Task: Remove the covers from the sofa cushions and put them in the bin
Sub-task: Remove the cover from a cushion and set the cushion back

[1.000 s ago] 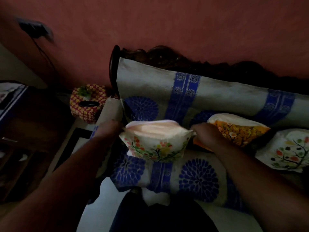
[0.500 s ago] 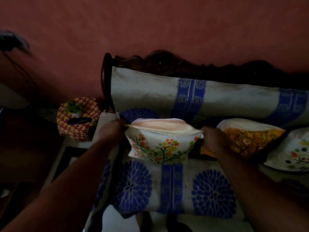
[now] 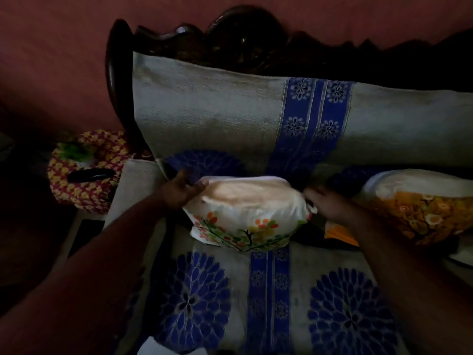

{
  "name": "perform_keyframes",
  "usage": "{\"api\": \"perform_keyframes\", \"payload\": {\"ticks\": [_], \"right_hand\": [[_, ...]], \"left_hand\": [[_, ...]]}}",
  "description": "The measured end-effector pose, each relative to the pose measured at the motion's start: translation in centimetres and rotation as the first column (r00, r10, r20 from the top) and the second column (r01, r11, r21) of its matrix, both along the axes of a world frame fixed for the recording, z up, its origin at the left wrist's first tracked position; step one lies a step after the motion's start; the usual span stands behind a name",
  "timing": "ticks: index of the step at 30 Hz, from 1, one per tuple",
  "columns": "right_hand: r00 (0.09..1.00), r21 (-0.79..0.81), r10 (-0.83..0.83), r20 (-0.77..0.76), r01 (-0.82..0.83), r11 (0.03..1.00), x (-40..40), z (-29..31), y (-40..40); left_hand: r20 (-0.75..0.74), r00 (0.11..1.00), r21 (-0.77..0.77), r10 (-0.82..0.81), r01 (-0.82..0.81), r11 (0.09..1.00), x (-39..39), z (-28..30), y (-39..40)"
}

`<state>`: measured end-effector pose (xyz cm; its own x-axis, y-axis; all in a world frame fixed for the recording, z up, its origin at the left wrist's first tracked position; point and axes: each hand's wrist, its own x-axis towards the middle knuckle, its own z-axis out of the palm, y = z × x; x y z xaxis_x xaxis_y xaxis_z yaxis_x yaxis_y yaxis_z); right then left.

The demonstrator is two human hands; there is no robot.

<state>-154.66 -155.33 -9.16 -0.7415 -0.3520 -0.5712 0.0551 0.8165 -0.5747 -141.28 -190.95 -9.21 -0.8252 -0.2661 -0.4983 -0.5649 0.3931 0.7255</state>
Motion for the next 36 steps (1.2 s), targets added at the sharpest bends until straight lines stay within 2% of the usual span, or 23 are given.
{"api": "perform_keyframes", "payload": {"ticks": [2, 3, 5, 6, 8, 11, 13, 16, 18, 20, 21, 22, 23, 24, 26, 28, 30, 33, 36], "right_hand": [[0.982, 0.052, 0.016, -0.188, -0.006, 0.999, 0.8, 0.6, -0.4], [0.977, 0.021, 0.011, -0.212, -0.007, 1.000, 1.5, 0.4, -0.7], [0.994, -0.091, 0.102, -0.039, -0.106, 0.990, 4.0, 0.4, -1.9], [0.983, -0.110, 0.182, 0.028, -0.178, 0.978, 5.3, 0.2, -2.3], [0.950, -0.003, 0.309, -0.035, -0.309, 0.951, 7.3, -0.8, -2.8], [0.932, 0.074, 0.339, -0.129, -0.331, 0.941, 9.0, -0.9, -3.6], [0.882, 0.123, 0.436, -0.178, -0.420, 0.899, 9.7, -0.7, -4.9], [0.814, 0.067, 0.564, -0.142, -0.560, 0.826, 11.8, 0.4, -7.2], [0.781, 0.069, 0.614, -0.110, -0.611, 0.789, 14.0, 0.2, -7.2], [0.744, 0.121, 0.666, -0.049, -0.658, 0.743, 16.7, -1.0, -5.6], [0.727, 0.143, 0.687, 0.015, -0.681, 0.718, 18.5, -1.8, -4.4], [0.722, 0.172, 0.689, 0.063, -0.688, 0.705, 19.7, -2.7, -3.0], [0.722, 0.198, 0.682, 0.112, -0.689, 0.697, 20.6, -3.3, -1.8], [0.737, 0.219, 0.657, 0.161, -0.675, 0.704, 21.8, -4.1, -0.9], [0.800, 0.246, 0.572, 0.182, -0.600, 0.761, 23.6, -5.3, 0.1], [0.844, 0.251, 0.508, 0.173, -0.536, 0.806, 24.9, -5.8, 0.4], [0.882, 0.269, 0.455, 0.122, -0.471, 0.840, 25.9, -6.0, 0.3], [0.911, 0.303, 0.411, -0.039, -0.381, 0.873, 25.2, -6.1, -0.1], [0.974, 0.146, 0.192, -0.117, -0.174, 0.974, 23.0, -5.8, -0.1]], "left_hand": [[0.100, 0.975, -0.104, -0.200, 0.210, 0.972, 0.4, 0.6, 0.8], [0.138, 0.947, -0.138, -0.291, 0.309, 0.941, 0.7, 0.8, 1.3], [0.158, 0.907, -0.145, -0.391, 0.413, 0.899, 1.8, 0.8, 2.2], [0.168, 0.911, -0.108, -0.377, 0.397, 0.911, 2.6, 0.6, 2.8], [0.128, 0.946, -0.116, -0.296, 0.311, 0.943, 4.4, -0.2, 3.8], [0.048, 0.997, -0.115, -0.063, 0.068, 0.991, 6.9, -0.9, 4.9], [0.050, 0.995, -0.144, -0.085, 0.091, 0.985, 7.7, -1.4, 5.5], [0.040, 0.967, -0.255, -0.254, 0.255, 0.933, 7.6, -2.7, 6.8], [0.147, 0.902, -0.300, -0.406, 0.432, 0.850, 8.0, -3.6, 8.2], [0.341, 0.743, -0.308, -0.576, 0.667, 0.678, 9.5, -4.0, 9.9], [0.402, 0.662, -0.316, -0.632, 0.749, 0.583, 11.3, -4.4, 10.8], [0.412, 0.630, -0.345, -0.659, 0.777, 0.527, 12.7, -4.6, 11.6], [0.394, 0.636, -0.358, -0.664, 0.771, 0.526, 14.3, -4.9, 12.1], [0.372, 0.664, -0.340, -0.649, 0.748, 0.570, 16.1, -5.0, 12.7], [0.301, 0.773, -0.332, -0.558, 0.634, 0.699, 18.3, -5.6, 13.2], [0.223, 0.881, -0.309, -0.417, 0.470, 0.827, 18.8, -5.4, 13.3], [0.154, 0.932, -0.243, -0.329, 0.358, 0.901, 17.9, -4.5, 13.1], [0.085, 0.971, -0.187, -0.222, 0.235, 0.954, 16.2, -3.2, 12.3], [0.072, 0.984, -0.179, -0.164, 0.174, 0.968, 16.1, -2.0, 11.6]]}}
